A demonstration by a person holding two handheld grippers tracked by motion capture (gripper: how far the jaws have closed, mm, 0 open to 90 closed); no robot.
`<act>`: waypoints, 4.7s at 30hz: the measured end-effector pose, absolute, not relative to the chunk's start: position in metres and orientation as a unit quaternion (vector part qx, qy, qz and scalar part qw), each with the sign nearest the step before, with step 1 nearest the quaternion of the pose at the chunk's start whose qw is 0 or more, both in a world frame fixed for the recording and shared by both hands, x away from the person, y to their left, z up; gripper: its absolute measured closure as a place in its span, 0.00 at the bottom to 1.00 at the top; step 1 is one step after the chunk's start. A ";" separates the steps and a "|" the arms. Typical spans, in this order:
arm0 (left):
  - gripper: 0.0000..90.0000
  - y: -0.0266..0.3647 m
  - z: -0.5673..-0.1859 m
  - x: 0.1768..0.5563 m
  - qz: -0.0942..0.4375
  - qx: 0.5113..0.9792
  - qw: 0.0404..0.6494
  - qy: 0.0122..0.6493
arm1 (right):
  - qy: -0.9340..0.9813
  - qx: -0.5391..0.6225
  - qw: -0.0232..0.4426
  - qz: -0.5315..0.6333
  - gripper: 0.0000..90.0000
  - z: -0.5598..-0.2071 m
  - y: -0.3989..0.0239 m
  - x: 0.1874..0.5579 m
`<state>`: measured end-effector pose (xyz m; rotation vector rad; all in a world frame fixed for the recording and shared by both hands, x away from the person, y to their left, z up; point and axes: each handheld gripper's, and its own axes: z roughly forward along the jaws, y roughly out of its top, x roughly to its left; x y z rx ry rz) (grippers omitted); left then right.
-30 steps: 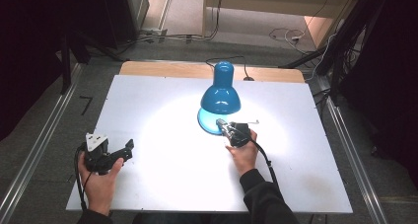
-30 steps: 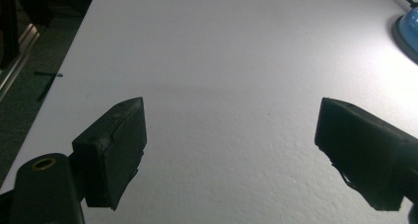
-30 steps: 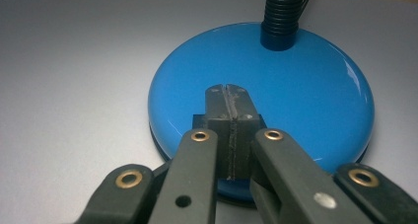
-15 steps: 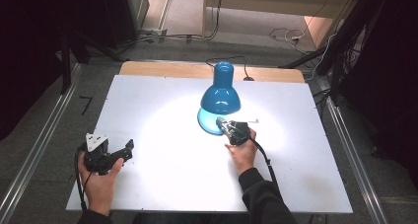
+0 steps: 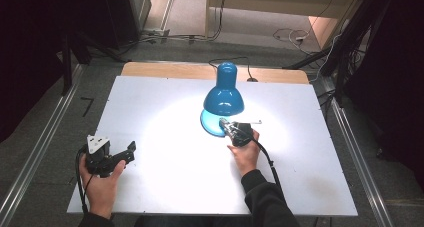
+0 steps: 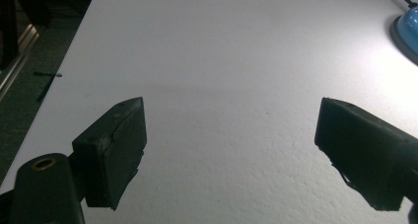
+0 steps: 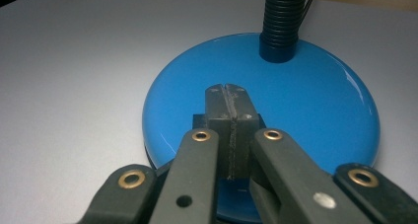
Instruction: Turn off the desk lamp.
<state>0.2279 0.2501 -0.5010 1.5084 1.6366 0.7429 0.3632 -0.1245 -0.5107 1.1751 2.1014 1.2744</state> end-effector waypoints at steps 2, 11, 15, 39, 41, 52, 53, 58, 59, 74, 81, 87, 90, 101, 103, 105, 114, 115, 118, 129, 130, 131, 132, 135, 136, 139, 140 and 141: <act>0.14 0.250 -0.501 0.228 0.292 0.592 0.387 0.643 | 0.755 0.422 0.208 0.457 0.98 -0.511 -0.124 0.364; 0.15 0.251 -0.501 0.227 0.290 0.591 0.388 0.645 | 0.749 0.437 0.202 0.454 0.98 -0.511 -0.126 0.369; 0.15 0.251 -0.500 0.227 0.292 0.590 0.390 0.644 | 0.748 0.441 0.198 0.454 0.98 -0.510 -0.127 0.372; 0.15 0.251 -0.501 0.227 0.288 0.590 0.389 0.646 | 0.752 0.457 0.174 0.442 0.50 -0.496 -0.163 0.376; 0.15 0.251 -0.502 0.228 0.287 0.591 0.389 0.646 | 0.755 0.462 0.165 0.436 0.44 -0.496 -0.165 0.377; 0.15 0.250 -0.502 0.228 0.286 0.592 0.388 0.646 | 0.762 0.459 0.170 0.423 0.29 -0.488 -0.181 0.371; 0.15 0.250 -0.502 0.228 0.286 0.593 0.386 0.646 | 0.763 0.460 0.169 0.422 0.28 -0.488 -0.182 0.371; 0.15 0.251 -0.502 0.228 0.286 0.592 0.387 0.646 | 0.767 0.461 0.157 0.419 0.24 -0.488 -0.191 0.369; 0.15 0.251 -0.502 0.227 0.286 0.593 0.387 0.646 | 0.767 0.462 0.156 0.418 0.24 -0.488 -0.192 0.368; 0.15 0.250 -0.502 0.228 0.286 0.593 0.386 0.646 | 0.771 0.460 0.161 0.411 0.21 -0.485 -0.211 0.355; 0.15 0.250 -0.502 0.228 0.285 0.592 0.387 0.647 | 0.767 0.463 0.163 0.413 0.20 -0.485 -0.221 0.351; 0.15 0.250 -0.502 0.228 0.284 0.592 0.387 0.647 | 0.762 0.468 0.166 0.415 0.20 -0.485 -0.231 0.348; 0.15 0.251 -0.502 0.228 0.284 0.592 0.387 0.647 | 0.761 0.470 0.169 0.414 0.20 -0.485 -0.236 0.346; 0.15 0.251 -0.502 0.228 0.283 0.592 0.387 0.648 | 0.760 0.478 0.179 0.403 0.19 -0.487 -0.252 0.341; 0.15 0.251 -0.502 0.228 0.283 0.592 0.387 0.648 | 0.759 0.480 0.181 0.402 0.19 -0.487 -0.256 0.340; 0.15 0.251 -0.502 0.228 0.283 0.592 0.388 0.647 | 0.757 0.481 0.183 0.402 0.19 -0.488 -0.259 0.339; 0.15 0.251 -0.502 0.228 0.282 0.592 0.388 0.648 | 0.751 0.492 0.190 0.397 0.19 -0.488 -0.277 0.334; 0.15 0.251 -0.502 0.228 0.282 0.592 0.388 0.648 | 0.750 0.492 0.191 0.398 0.19 -0.488 -0.279 0.333; 0.15 0.251 -0.503 0.228 0.282 0.591 0.388 0.648 | 0.747 0.497 0.193 0.398 0.19 -0.487 -0.284 0.331; 0.15 0.251 -0.503 0.228 0.280 0.590 0.388 0.650 | 0.739 0.507 0.202 0.395 0.19 -0.486 -0.305 0.322; 0.15 0.252 -0.503 0.228 0.280 0.590 0.389 0.650 | 0.738 0.509 0.204 0.393 0.19 -0.486 -0.308 0.321; 0.15 0.252 -0.502 0.227 0.280 0.590 0.388 0.650 | 0.737 0.511 0.207 0.391 0.19 -0.487 -0.311 0.319; 0.15 0.252 -0.502 0.227 0.280 0.590 0.388 0.651 | 0.736 0.513 0.209 0.388 0.19 -0.487 -0.315 0.317; 0.15 0.252 -0.503 0.227 0.279 0.591 0.388 0.650 | 0.733 0.521 0.216 0.381 0.19 -0.488 -0.325 0.312; 0.15 0.252 -0.503 0.228 0.279 0.590 0.388 0.651 | 0.732 0.523 0.217 0.380 0.19 -0.488 -0.329 0.311; 0.15 0.252 -0.503 0.228 0.278 0.590 0.389 0.650 | 0.725 0.535 0.224 0.371 0.19 -0.490 -0.341 0.306; 0.15 0.252 -0.502 0.228 0.278 0.591 0.389 0.650 | 0.723 0.541 0.227 0.366 0.19 -0.491 -0.346 0.305; 0.15 0.251 -0.502 0.228 0.278 0.590 0.389 0.650 | 0.719 0.547 0.227 0.365 0.19 -0.493 -0.351 0.304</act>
